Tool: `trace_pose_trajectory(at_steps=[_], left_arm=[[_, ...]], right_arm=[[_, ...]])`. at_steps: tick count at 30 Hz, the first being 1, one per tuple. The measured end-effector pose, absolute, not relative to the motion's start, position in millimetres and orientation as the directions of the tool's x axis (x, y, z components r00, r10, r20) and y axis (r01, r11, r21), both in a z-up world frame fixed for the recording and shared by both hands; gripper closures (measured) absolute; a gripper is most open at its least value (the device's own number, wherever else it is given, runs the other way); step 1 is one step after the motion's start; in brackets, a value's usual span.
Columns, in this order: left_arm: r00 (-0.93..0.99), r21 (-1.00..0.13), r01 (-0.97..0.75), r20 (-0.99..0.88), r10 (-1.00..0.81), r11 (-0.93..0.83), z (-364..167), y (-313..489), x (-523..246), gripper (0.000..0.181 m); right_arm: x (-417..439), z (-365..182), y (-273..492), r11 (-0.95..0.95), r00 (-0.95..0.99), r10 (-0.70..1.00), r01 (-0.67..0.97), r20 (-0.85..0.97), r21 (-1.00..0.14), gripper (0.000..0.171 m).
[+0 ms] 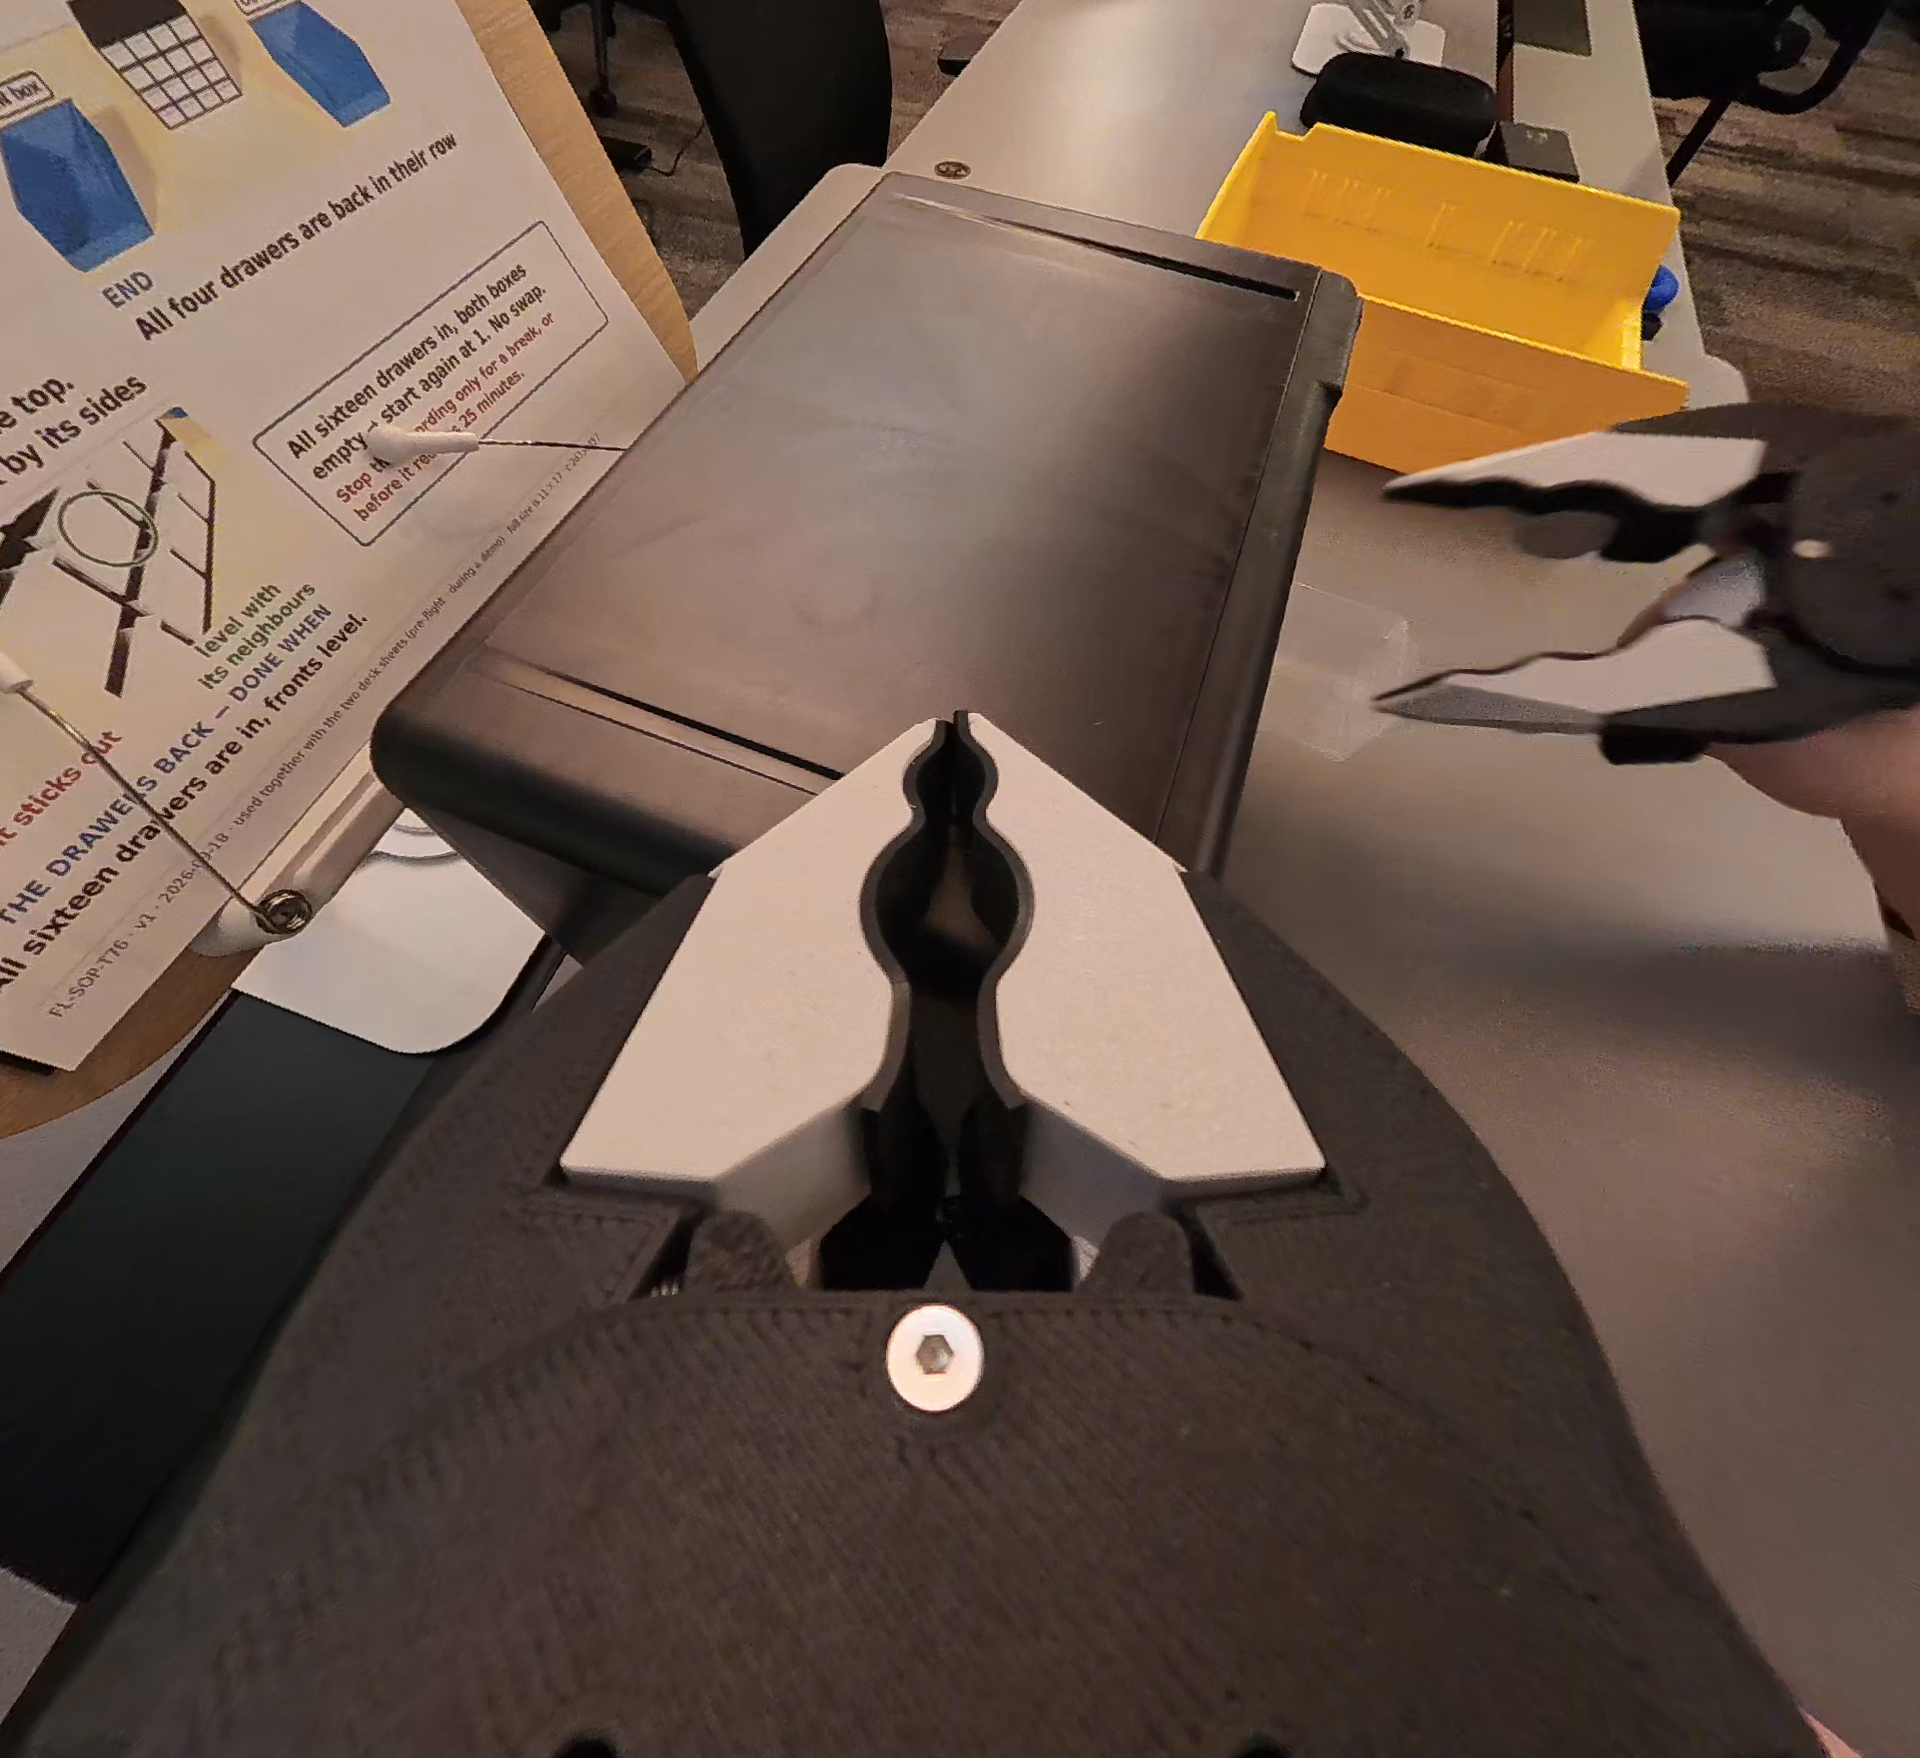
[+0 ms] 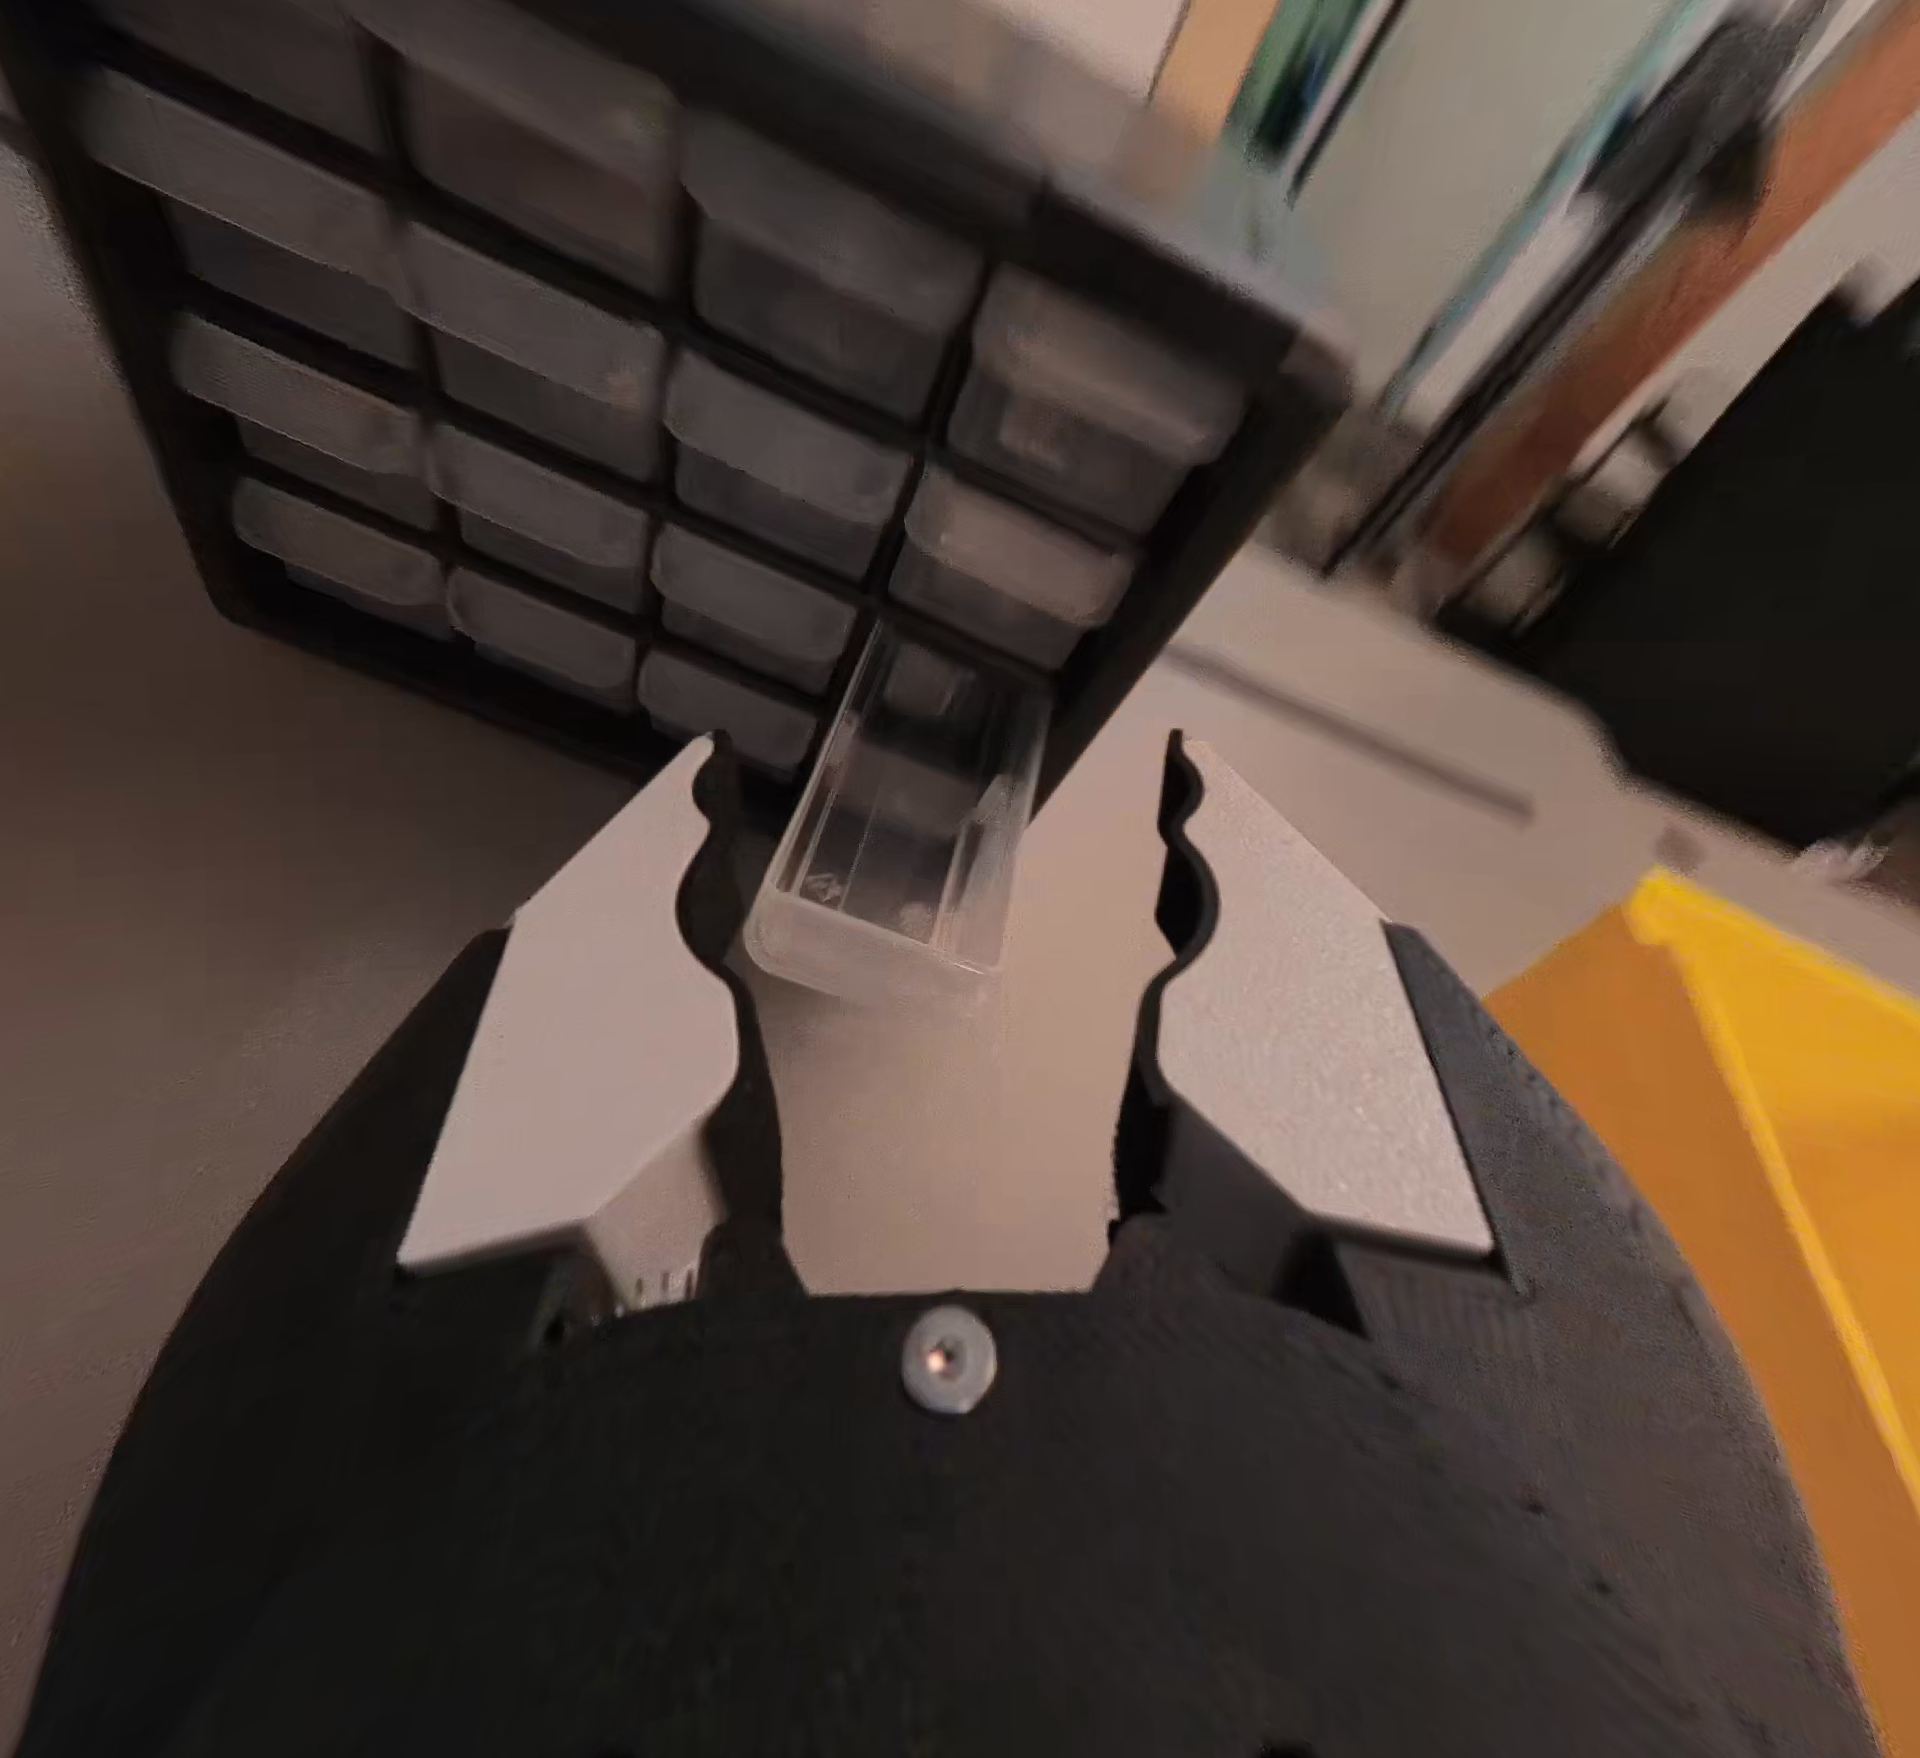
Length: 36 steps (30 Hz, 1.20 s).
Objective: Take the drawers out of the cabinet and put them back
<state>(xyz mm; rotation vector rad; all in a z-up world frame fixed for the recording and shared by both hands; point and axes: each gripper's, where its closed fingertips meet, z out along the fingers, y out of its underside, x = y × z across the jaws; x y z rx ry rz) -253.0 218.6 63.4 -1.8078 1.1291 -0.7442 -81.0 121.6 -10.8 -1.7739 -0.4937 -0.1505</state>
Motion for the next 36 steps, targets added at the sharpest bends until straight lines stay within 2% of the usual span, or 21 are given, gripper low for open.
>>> trace_pose_trajectory(at_steps=[1,3,6,10,19,36], left_arm=[[0.413,-0.889,-0.399,0.045,-0.910,-0.225,63.3,218.6,-253.1,0.181],[0.412,-0.889,-0.399,0.043,-0.910,-0.223,63.3,218.6,-253.1,0.181],[0.414,-0.889,-0.401,0.041,-0.909,-0.222,63.3,218.7,-253.1,0.181],[0.417,-0.888,-0.401,0.040,-0.908,-0.224,63.2,218.6,-253.3,0.181],[0.416,-0.889,-0.400,0.042,-0.909,-0.224,63.1,218.7,-253.2,0.181],[0.412,-0.890,-0.396,0.047,-0.910,-0.225,63.2,218.6,-253.1,0.181]], right_arm=[[-75.6,-2.7,109.4,-0.087,0.890,0.208,0.430,0.405,-0.899,0.095],[-67.6,-7.3,86.8,0.002,0.876,0.167,0.459,0.452,-0.889,0.124],[-67.2,-42.3,70.4,-0.023,0.888,0.190,0.431,0.420,-0.902,0.165],[-71.4,-63.7,78.8,-0.085,0.887,0.191,0.442,0.421,-0.893,0.171],[-74.8,-63.2,99.4,-0.124,0.903,0.197,0.408,0.381,-0.904,0.171],[-70.5,-56.3,166.1,-0.143,0.877,0.205,0.467,0.435,-0.873,0.171]])
